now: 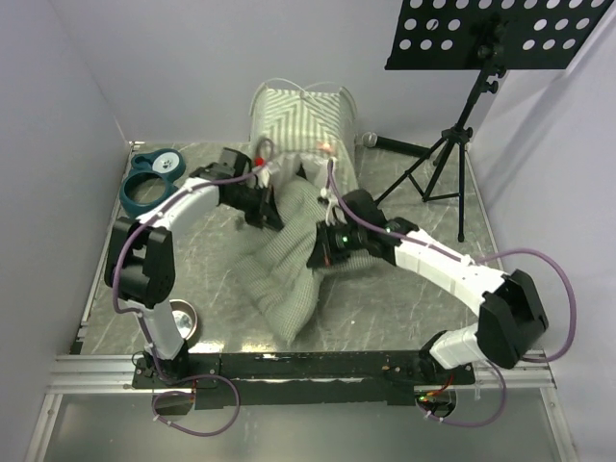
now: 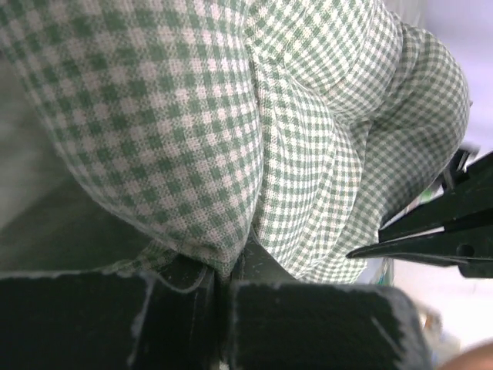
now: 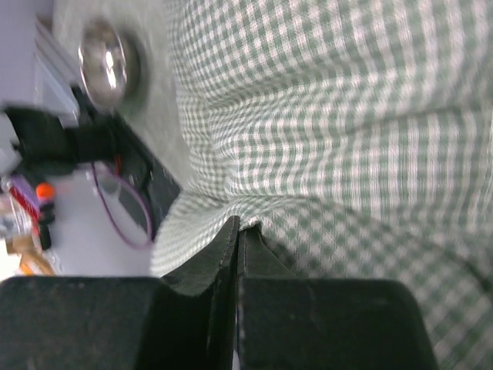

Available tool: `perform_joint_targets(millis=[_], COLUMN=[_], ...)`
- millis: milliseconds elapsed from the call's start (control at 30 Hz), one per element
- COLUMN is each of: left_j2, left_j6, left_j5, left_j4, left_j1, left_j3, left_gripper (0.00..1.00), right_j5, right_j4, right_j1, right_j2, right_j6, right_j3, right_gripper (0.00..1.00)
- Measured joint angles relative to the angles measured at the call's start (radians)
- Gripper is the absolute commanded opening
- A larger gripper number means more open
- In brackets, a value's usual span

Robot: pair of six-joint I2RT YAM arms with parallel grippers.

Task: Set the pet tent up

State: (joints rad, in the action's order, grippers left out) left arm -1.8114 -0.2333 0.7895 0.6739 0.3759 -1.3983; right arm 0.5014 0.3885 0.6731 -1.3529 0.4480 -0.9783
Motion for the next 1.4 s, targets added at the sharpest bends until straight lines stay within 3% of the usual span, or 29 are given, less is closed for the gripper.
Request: perform_joint_targets(millis=[133, 400, 600, 667, 933, 1200, 1400], left_j2=[0.002, 0.005, 0.043, 0.074, 0.196, 0.433, 0.47], left_j6=[-0.025, -0.079, -0.114, -0.13, -0.183, -0.128, -0.116], left_j5=[-0.023, -0.126, -0.198, -0.195, -0.098, 0.008, -0.005], left_j4=[-0.013, -0.064, -0.192, -0.25, -0.436, -0.483, -0.512], left_j1=[-0.066, -0.06, -0.078, -0.084, -0.127, -0.168, -0.132], left_j3=[-0.053, -0.08, 0.016, 0.077, 0.251, 0.298, 0.364], left_gripper=[0.01, 0.01, 0.11, 0.18, 0.74, 0.83, 0.85], right_j5=[-0.03, -0.155, -0.252, -0.279, -0.286, -0.183, -0.132], right_j4=[0.002, 0.051, 0.073, 0.068, -0.1, -0.177, -0.194], right_j1=[-0.034, -0.068, -0.03, -0.012, -0.007, -0.05, -0.05], right_j2=[-0.069, -0.271, -0.421, -0.437, -0.452, -0.471, -0.501], right_j6=[-0.013, -0.12, -0.226, -0.264, -0.402, -0.397, -0.351], right_j3=[-0.128, -0.467, -0.61, -0.608, -0.511, -0.461, -0.476], right_gripper=[0.0, 0.0, 0.0, 0.0, 0.0, 0.0, 0.0])
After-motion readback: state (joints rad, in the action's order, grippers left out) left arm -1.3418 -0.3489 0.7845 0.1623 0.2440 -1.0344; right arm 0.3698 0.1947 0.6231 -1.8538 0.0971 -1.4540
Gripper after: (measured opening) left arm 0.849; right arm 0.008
